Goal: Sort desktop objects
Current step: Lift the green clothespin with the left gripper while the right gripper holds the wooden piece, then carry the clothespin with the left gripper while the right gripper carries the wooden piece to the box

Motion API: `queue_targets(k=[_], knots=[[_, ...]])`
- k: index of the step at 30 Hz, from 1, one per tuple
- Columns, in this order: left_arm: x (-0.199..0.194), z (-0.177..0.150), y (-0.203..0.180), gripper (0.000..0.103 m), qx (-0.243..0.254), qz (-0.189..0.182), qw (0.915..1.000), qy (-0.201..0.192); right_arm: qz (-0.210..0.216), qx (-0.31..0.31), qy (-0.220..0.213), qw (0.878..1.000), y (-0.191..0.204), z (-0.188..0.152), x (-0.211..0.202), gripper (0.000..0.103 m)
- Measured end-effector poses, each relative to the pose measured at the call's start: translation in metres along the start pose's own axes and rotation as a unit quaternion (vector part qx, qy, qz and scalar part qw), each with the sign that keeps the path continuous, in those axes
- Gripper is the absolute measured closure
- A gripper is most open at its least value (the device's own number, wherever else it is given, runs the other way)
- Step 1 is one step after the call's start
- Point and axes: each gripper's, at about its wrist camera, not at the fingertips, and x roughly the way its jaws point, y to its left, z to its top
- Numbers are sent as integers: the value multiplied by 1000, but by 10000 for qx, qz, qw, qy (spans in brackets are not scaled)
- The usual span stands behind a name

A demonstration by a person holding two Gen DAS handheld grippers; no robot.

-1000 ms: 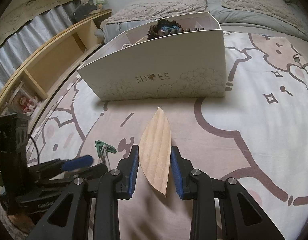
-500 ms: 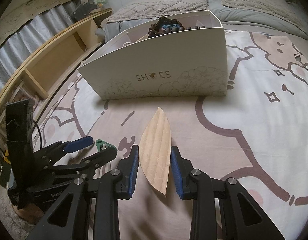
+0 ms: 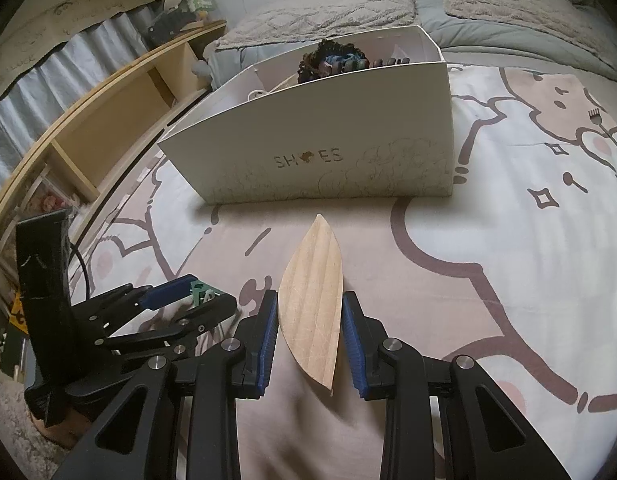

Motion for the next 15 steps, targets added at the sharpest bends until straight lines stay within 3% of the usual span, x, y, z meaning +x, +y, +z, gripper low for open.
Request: queue_targets(k=[15], knots=[[-36, 12, 3, 50, -178, -119, 9983, -540, 103, -68, -333, 9994, 5, 7, -23, 71]])
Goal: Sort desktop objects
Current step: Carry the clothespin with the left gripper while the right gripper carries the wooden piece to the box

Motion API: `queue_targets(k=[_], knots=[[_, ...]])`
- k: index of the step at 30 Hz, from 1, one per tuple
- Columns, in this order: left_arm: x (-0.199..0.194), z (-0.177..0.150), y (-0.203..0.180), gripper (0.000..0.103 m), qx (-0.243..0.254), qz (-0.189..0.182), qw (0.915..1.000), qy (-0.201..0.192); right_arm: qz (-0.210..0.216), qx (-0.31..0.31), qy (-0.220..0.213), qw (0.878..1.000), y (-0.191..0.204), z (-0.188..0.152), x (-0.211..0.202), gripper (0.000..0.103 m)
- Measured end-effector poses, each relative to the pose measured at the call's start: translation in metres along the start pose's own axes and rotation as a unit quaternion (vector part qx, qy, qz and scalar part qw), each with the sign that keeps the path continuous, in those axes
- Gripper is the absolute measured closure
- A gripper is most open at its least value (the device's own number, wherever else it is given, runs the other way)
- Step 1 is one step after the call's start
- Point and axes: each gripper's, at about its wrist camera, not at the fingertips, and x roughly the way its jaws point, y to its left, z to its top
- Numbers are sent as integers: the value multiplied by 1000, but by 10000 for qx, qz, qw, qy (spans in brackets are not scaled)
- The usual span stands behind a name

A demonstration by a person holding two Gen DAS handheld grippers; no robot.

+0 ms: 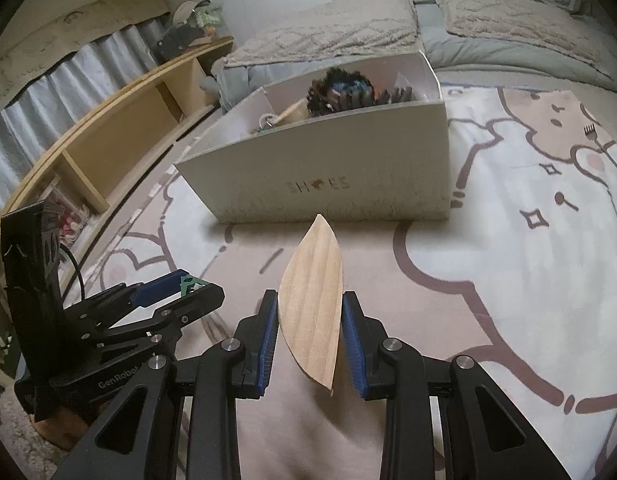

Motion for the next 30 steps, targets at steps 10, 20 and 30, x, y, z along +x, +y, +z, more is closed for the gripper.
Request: queue_targets(k=[10, 20, 30], knots=[[-23, 20, 0, 50, -62, -104, 9990, -436, 167, -120, -387, 9990, 9, 16, -22, 71], [-33, 53, 11, 50, -148, -39, 9967, -796, 247, -227, -688, 9971, 18, 40, -36, 71], [-29, 89, 30, 50, -281, 117, 9937, -1081, 282, -300, -878, 9953, 25, 70, -37, 71]])
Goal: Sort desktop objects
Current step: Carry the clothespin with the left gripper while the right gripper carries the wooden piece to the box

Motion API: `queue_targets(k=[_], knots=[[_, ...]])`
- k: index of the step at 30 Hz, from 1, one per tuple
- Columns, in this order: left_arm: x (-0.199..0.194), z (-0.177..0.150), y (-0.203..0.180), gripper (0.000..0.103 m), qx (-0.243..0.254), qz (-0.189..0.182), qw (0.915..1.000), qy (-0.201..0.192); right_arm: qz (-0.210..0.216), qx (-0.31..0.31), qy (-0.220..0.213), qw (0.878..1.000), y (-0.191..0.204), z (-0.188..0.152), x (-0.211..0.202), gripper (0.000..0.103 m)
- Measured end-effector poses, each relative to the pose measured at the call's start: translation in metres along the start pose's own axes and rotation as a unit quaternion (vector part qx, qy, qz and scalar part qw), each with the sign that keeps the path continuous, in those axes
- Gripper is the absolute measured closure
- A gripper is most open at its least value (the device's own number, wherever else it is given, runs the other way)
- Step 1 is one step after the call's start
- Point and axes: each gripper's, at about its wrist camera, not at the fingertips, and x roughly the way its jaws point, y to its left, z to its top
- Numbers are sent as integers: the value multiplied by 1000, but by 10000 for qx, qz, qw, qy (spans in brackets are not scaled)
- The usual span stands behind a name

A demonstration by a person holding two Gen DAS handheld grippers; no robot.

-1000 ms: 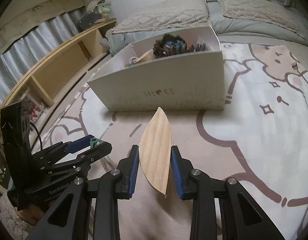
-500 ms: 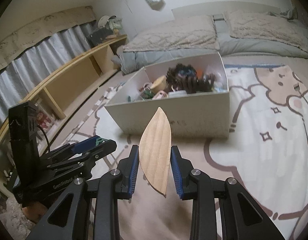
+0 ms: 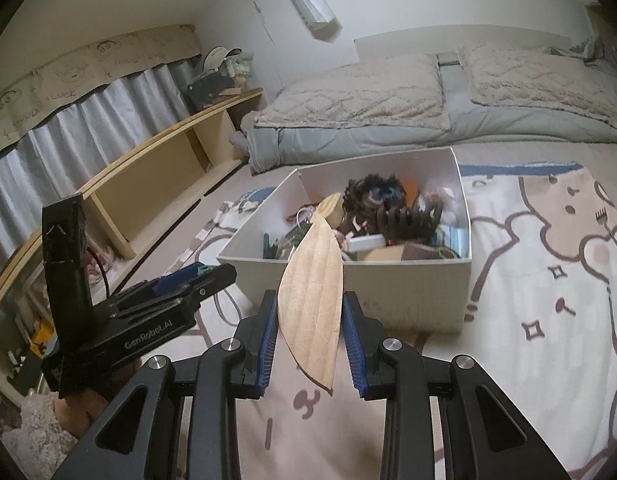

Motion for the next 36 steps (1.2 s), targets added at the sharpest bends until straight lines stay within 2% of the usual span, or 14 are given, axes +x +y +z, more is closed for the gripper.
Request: queue_targets(k=[10, 16, 19, 27, 36], knots=[[23, 50, 16, 50, -244, 144, 9993, -255, -36, 20, 56, 10000, -3, 19, 16, 71], [46, 72, 17, 50, -265, 284, 9989, -264, -109, -53, 123, 9999, -6, 23, 20, 71], [63, 76, 20, 50, -371, 300, 9987, -159, -157, -114, 128, 9997, -7, 25, 19, 71], [100, 74, 22, 49, -266, 588, 9978, 152, -229, -224, 125, 9994, -10, 33, 17, 71], [122, 70, 28, 49, -104, 854, 9957, 340, -260, -308, 112, 9991, -5, 47, 18, 71]])
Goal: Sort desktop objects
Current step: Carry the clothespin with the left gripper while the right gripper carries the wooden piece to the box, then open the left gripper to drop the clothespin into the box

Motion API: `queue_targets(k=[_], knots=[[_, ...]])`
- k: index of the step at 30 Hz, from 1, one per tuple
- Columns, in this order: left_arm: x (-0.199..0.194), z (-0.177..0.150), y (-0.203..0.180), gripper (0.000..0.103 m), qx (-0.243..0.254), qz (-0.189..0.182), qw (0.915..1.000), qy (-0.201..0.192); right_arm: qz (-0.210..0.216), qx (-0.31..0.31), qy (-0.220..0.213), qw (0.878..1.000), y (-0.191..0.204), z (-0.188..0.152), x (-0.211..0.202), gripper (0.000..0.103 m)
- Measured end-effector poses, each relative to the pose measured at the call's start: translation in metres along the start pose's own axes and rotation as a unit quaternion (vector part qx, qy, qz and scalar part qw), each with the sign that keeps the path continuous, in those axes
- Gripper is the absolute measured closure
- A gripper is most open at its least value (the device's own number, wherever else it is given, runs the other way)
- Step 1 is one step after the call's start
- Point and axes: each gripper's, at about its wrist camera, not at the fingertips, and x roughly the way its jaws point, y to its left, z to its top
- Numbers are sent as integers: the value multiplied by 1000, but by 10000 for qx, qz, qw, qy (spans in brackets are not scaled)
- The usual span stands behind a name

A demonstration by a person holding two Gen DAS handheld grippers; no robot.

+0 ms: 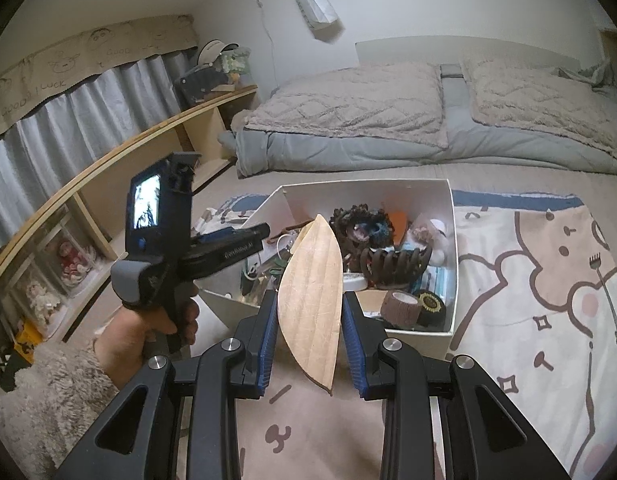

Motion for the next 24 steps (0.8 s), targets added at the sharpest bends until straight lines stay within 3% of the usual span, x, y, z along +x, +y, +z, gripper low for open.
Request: queue_targets(k=[6, 12, 21, 22, 24], knots=[[2, 1, 3, 49, 253, 311, 9991, -103, -56, -72, -5, 10000, 2, 6, 0, 71], [6, 4, 4, 49, 377, 314, 9988, -75, -44, -67, 37, 10000, 2, 5, 4, 71], [24, -13, 1, 49, 357, 74, 9983, 458, -33, -27, 108, 9999, 3, 4, 10, 71], [24, -15, 1, 46, 345, 66, 9983, 469, -30, -21, 108, 9999, 3, 4, 10, 71], [23, -17, 3, 22, 298, 71, 9983, 492, -41, -24, 114, 9999, 4, 5, 10, 71]])
